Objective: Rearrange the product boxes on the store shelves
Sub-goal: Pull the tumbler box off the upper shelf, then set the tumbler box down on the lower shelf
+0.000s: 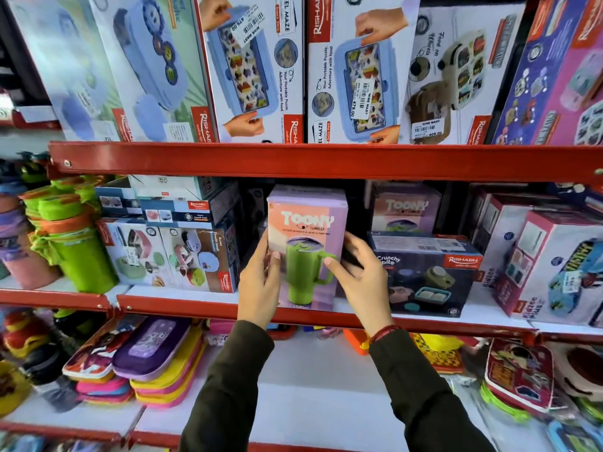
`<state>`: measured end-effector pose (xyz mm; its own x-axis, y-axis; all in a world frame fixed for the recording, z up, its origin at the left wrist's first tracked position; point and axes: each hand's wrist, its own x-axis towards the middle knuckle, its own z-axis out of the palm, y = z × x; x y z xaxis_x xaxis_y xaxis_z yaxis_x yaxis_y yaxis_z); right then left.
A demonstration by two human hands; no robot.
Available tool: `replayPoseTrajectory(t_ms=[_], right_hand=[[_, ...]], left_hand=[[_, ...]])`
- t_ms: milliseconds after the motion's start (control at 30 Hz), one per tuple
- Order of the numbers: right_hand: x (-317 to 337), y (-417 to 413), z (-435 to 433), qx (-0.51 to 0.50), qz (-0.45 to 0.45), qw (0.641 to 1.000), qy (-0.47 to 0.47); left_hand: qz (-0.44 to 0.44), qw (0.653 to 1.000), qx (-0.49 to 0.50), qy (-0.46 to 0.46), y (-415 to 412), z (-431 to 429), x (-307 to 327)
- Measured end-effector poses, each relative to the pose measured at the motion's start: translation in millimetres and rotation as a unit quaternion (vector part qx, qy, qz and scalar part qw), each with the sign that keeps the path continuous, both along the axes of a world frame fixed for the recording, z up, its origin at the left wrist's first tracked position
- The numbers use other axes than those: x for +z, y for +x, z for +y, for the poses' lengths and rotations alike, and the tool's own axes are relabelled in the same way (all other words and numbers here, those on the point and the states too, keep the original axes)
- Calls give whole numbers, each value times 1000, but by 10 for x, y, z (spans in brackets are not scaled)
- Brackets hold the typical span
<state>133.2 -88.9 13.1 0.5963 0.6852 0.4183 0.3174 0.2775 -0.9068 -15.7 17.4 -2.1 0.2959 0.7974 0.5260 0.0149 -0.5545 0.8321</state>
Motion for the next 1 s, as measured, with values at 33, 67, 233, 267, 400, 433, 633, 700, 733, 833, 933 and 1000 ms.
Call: replayPoseTrajectory(t_ms=[33,67,233,267,400,433,633,700,733,833,933,1000], right_hand=[[41,-12,-38,1,-8,1000,10],[88,-24,-78,5,-11,1000,19],[217,-49,-349,-2,-60,998,34],[198,-59,-414,-18,-78,996,37],[-64,-98,-646,-73,-118,989,56],[-154,-99,-695,-82,-120,987,62],[-236,-166,-874,-123,-132,975,127],[-553,-150,-1081,-120,-145,980,72],[-813,-200,-1316,-130,-139,981,24],[-1070,-191,-1483,-139,-133,981,1],[-1218,-159,-1439,-124,-132,983,-28],[-1396,-151,-1467,-113,-100,986,-65]], left_hand=[[-8,1000,-1,0,-27,-29,48],[-21,1000,2,-1,-49,-53,83],[-50,998,25,14,-222,-278,194],[-53,998,27,21,-255,-324,168],[-72,997,15,16,-330,-535,-67],[-80,996,13,22,-341,-603,-121],[-94,990,30,103,-352,-627,-149],[-54,995,9,88,-361,-781,-487],[-29,998,-2,64,-401,-1011,-772],[-29,999,-1,41,-491,-1112,-1088],[-16,1000,0,12,-432,-1126,-1242],[11,1000,-15,-17,-433,-1162,-1414]])
